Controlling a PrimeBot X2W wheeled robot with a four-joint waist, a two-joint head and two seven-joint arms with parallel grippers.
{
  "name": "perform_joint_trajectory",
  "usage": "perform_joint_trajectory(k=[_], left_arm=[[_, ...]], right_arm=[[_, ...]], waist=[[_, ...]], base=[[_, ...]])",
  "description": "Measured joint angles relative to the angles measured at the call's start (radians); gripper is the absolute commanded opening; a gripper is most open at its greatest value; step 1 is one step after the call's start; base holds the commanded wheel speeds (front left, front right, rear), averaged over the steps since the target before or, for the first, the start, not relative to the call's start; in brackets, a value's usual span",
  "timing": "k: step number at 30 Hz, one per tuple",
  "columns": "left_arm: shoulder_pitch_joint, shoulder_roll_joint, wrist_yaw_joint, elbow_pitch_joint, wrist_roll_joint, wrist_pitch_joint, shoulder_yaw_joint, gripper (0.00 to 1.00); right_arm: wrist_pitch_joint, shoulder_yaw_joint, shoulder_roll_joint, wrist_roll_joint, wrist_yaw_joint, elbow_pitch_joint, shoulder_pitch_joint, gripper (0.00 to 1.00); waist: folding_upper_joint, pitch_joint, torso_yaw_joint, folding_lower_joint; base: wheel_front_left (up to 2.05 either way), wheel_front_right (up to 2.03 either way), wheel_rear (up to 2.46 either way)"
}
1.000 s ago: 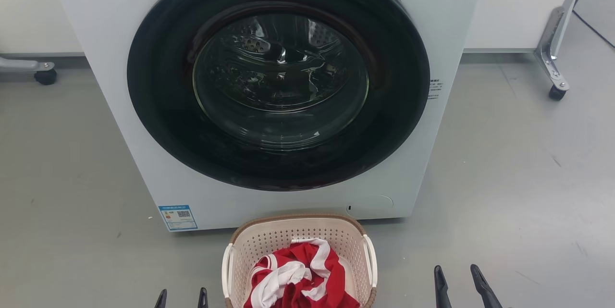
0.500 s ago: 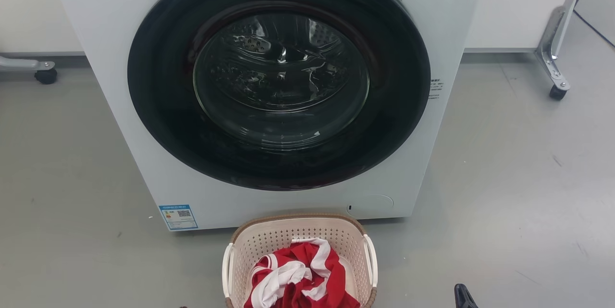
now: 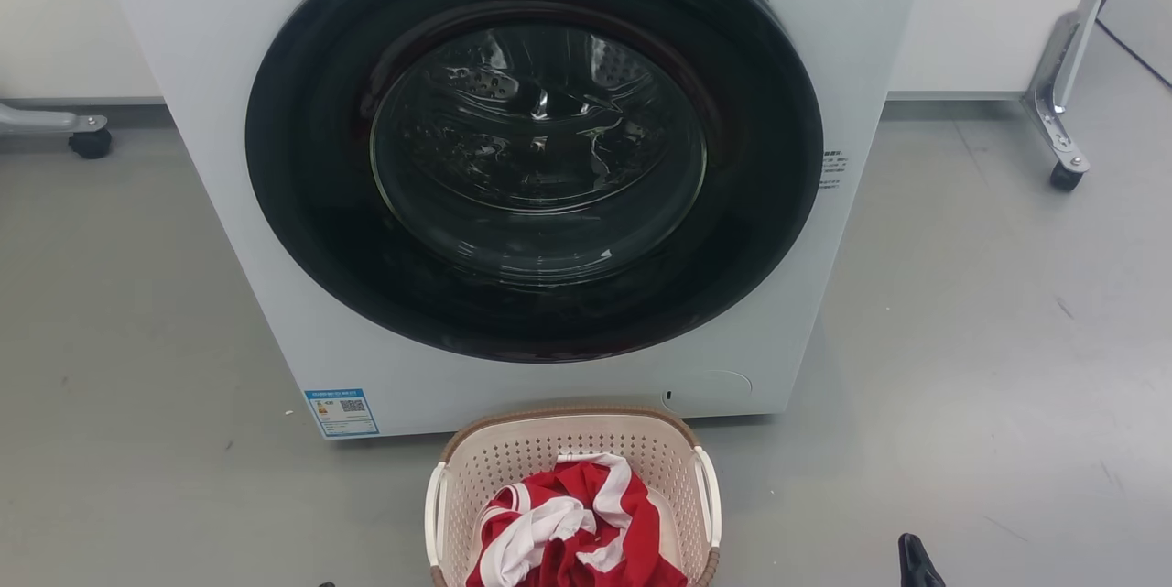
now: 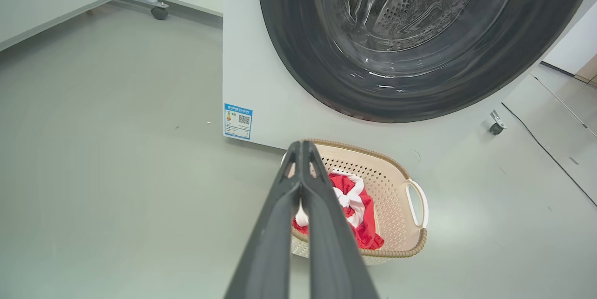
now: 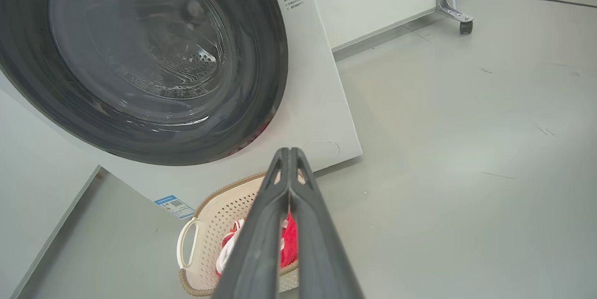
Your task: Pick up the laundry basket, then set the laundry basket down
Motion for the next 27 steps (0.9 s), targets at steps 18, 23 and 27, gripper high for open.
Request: perform_joint_trajectory(k=[18,23,27], left_arm=[[-0.045,-0.004,-0.044,0.010,-0.263,0.072,0.052,0.00],[-0.060,-0.004,-0.061,0.012,-0.338,0.089,0.064,0.00],[-0.069,-0.005,-0.071,0.017,-0.414,0.110,0.080,0.00]], right_arm=[[0.072,-0.081,0.003,0.257,0.044,0.024,-0.029,0.00],[0.090,-0.101,0.003,0.327,0.058,0.031,-0.047,0.00],[0.108,-0.123,0.004,0.397,0.070,0.040,-0.050,0.00]], waist=[[0.0001,0.001,0.003,0.0000],[0.0000,0.001,0.004,0.0000],[0.0001,0.002,0.005,0.0000]], base=[[0.00,0.00,0.00],[0.00,0.00,0.00],[0.00,0.00,0.00]])
